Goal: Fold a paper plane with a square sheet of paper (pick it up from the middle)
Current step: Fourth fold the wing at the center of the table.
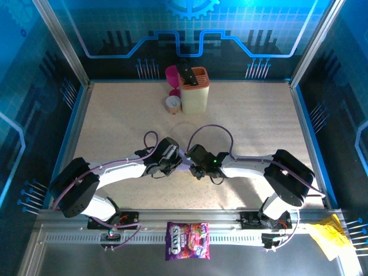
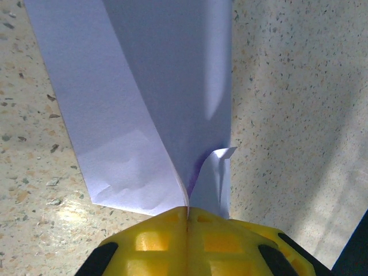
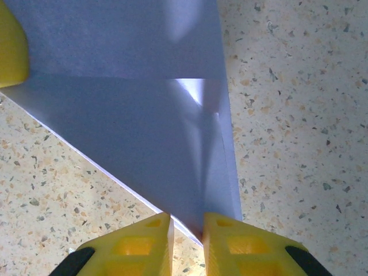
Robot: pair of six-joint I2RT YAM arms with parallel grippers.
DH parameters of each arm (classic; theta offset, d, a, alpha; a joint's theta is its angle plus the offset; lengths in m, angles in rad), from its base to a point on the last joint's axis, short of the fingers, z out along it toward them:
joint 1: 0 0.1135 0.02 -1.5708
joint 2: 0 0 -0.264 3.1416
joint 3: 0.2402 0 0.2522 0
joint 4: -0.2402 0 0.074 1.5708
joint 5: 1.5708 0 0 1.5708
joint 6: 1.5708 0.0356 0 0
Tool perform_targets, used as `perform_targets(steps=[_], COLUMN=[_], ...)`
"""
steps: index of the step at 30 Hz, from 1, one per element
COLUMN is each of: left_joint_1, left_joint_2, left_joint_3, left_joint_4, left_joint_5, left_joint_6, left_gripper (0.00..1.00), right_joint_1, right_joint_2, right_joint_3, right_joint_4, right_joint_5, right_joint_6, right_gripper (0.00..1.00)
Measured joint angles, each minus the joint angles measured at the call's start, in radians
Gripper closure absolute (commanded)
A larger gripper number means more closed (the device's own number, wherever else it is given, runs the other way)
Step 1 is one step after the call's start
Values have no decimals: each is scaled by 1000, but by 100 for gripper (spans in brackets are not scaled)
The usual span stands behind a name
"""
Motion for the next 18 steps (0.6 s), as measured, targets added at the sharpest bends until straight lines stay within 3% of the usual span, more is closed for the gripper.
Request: perform_targets(steps=[8, 18], left_joint_1=[0, -1], left_joint_2=[0, 0], left_joint_3=[0, 0], left_joint_4=[0, 0], left_joint_5=[0, 0], left_joint_6=[-8, -8], left_gripper=[100, 100], right_joint_1=[0, 0], right_joint_2=[-2, -2], right_joint_3=[-21, -27], right_joint_4=[1, 4], right_joint_5=[0, 8], right_joint_6=[1, 3], right_gripper=[81, 95])
